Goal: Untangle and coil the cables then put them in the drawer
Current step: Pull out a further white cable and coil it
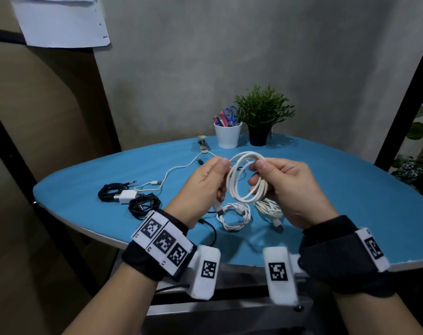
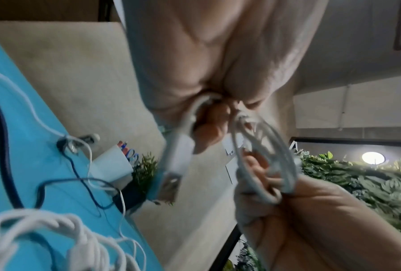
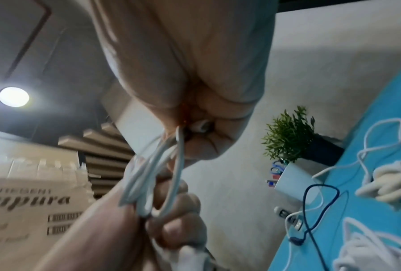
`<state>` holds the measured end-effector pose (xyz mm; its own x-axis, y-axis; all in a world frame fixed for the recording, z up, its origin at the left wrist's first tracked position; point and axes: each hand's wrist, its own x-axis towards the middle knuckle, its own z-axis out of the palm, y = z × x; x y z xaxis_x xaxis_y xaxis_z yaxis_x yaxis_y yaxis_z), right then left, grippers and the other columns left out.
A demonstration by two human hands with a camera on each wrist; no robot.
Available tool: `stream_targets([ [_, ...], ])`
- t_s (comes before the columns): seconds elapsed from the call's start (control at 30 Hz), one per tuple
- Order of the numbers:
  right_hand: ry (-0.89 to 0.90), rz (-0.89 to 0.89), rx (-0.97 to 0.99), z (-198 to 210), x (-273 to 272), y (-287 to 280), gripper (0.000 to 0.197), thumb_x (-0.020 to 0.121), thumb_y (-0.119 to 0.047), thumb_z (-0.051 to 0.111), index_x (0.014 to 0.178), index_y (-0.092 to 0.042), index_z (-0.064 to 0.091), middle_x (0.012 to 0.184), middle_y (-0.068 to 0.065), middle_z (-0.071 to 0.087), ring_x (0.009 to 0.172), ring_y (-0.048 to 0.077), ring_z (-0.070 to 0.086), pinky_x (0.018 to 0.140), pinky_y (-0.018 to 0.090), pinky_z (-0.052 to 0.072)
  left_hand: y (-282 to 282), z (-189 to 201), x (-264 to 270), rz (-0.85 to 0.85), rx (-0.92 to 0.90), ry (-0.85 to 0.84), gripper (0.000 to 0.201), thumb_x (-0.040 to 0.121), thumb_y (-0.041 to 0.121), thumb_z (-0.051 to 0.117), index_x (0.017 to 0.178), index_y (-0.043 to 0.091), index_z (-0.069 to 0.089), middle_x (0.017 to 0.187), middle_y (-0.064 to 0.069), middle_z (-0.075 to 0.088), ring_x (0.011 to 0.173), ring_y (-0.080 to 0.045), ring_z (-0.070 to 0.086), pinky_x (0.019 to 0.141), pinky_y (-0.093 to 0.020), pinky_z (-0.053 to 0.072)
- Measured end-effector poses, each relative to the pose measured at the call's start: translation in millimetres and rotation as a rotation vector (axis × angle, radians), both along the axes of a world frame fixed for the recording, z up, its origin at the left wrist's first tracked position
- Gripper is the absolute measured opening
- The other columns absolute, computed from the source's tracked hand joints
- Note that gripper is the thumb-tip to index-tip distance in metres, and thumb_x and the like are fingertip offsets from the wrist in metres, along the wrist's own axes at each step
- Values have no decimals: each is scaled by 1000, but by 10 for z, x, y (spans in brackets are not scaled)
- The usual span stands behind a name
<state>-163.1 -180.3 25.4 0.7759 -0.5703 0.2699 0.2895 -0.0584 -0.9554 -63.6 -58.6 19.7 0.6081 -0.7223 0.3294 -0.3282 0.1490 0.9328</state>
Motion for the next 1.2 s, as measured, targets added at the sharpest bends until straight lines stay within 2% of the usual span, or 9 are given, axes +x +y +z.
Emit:
stream_targets([
  [0.13, -19, 15, 27, 33, -29, -40, 16, 91, -10, 54, 82, -5, 66, 57, 7, 61, 46, 15, 57, 45, 24, 50, 129, -75, 80, 70, 107, -281, 28, 93, 33, 46, 83, 11, 59, 66, 1, 57, 68, -25, 57, 74, -43, 50],
  [0.23, -14, 41, 43, 9, -28, -21, 16, 91, -10, 54, 83, -4, 66, 57, 7, 61, 46, 15, 57, 45, 24, 50, 156, -126, 90, 160, 171, -356, 16, 93, 20, 53, 84, 16, 66, 74, -8, 66, 70, -25, 59, 74, -40, 52],
  [0.33, 19, 93, 61, -34, -28, 15, 17, 92, -10, 53, 83, -2, 65, 57, 7, 61, 43, 14, 57, 42, 23, 48, 154, -145, 101, 239, 83, -208, 15, 92, 11, 54, 83, 12, 66, 71, -9, 66, 63, -15, 63, 69, -30, 57],
  [0.5, 120, 134, 24, -106, -9, 69, 17, 92, -12, 55, 82, -4, 67, 59, 8, 60, 45, 13, 56, 44, 23, 50, 138, -83, 89, 200, -113, 206, 13, 91, 7, 54, 82, 6, 63, 71, -10, 62, 59, -13, 63, 63, -24, 58],
  [0.73, 142, 141, 15, -73, -4, 55, 18, 91, -12, 56, 80, -6, 69, 67, 13, 52, 47, 17, 54, 46, 26, 52, 130, -81, 86, 150, -163, 325, 17, 94, 7, 49, 84, 5, 61, 70, -8, 58, 54, -9, 60, 59, -19, 56],
  [0.93, 117, 144, 16, -61, 31, 101, 17, 91, -10, 56, 85, -7, 71, 74, 15, 65, 54, 21, 58, 52, 32, 57, 38, -80, 8, 32, -143, 553, 4, 92, 7, 52, 90, 5, 53, 67, -8, 64, 51, -12, 59, 47, -19, 51],
  [1.0, 100, 70, 25, -67, 56, 100, 17, 91, -9, 57, 81, -7, 70, 70, 17, 62, 56, 24, 59, 53, 36, 56, 5, -80, -23, 27, -81, 543, 12, 95, 15, 50, 89, 5, 54, 65, -6, 67, 52, -12, 61, 50, -22, 53],
  [1.1, 64, -44, 19, -76, 88, 60, 18, 89, -9, 60, 74, -12, 70, 61, 11, 58, 53, 21, 58, 54, 38, 56, -19, -66, -43, 4, -37, 457, 37, 89, 44, 49, 89, 9, 60, 71, -3, 69, 65, -13, 64, 64, -26, 52],
  [1.2, 42, -45, -39, -92, 92, 44, 19, 90, -11, 59, 76, -15, 73, 56, 6, 58, 56, 23, 59, 56, 39, 56, -38, -67, -95, 27, -12, 357, 27, 78, 35, 63, 85, 10, 59, 69, 2, 64, 65, -8, 59, 62, -19, 49],
])
